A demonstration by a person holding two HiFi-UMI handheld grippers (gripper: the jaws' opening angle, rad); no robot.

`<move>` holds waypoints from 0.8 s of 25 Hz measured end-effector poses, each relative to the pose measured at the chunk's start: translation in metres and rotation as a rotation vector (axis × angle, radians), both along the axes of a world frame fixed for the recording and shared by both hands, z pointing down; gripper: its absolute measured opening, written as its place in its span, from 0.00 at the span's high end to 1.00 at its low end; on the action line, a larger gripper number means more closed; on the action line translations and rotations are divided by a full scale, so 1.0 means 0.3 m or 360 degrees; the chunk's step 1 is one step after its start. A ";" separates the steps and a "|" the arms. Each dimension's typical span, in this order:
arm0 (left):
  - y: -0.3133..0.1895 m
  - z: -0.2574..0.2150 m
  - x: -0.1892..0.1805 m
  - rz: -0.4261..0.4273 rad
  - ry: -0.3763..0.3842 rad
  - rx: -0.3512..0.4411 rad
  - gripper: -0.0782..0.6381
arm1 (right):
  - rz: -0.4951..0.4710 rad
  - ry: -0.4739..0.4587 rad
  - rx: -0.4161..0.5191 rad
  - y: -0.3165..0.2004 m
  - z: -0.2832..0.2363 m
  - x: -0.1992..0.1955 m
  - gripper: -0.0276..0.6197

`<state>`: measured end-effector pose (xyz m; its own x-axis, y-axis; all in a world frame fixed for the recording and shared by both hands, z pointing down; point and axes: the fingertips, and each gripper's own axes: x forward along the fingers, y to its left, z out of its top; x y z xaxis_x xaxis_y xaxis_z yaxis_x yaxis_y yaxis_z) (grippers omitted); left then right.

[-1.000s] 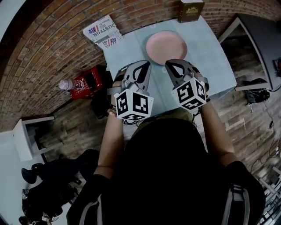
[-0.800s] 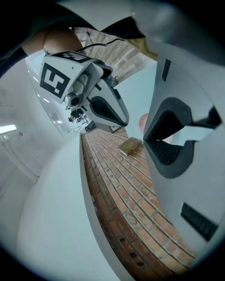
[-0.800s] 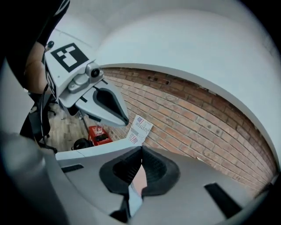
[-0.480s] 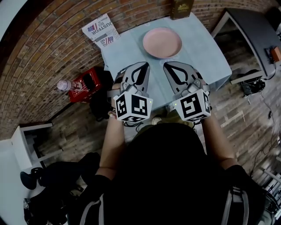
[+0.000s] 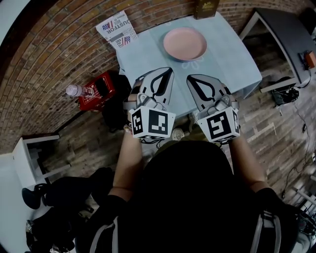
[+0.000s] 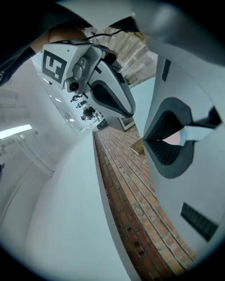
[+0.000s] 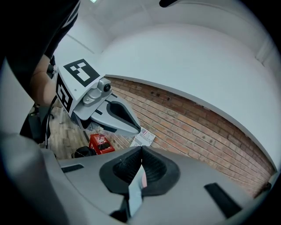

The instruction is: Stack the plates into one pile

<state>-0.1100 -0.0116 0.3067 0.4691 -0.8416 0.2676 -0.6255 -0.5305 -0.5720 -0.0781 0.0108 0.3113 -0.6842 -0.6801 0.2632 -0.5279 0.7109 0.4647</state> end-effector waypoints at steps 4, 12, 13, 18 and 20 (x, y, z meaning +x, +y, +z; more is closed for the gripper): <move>0.022 0.014 -0.004 0.0015 -0.0021 -0.0029 0.86 | -0.0005 0.0027 0.0057 0.011 -0.011 -0.016 0.91; 0.020 -0.020 0.026 0.0039 0.0024 -0.0040 0.86 | -0.0038 0.0075 0.0141 0.010 -0.045 -0.013 0.90; 0.016 -0.030 0.034 0.0048 0.0033 -0.0038 0.86 | -0.0040 0.0081 0.0147 0.009 -0.051 -0.009 0.90; 0.014 -0.042 0.077 0.0108 0.0006 -0.0026 0.86 | 0.0000 0.0181 0.0212 -0.001 -0.045 0.019 0.91; 0.019 -0.033 0.084 0.0125 0.0000 -0.0036 0.86 | 0.0016 0.0174 0.0209 0.001 -0.048 0.027 0.91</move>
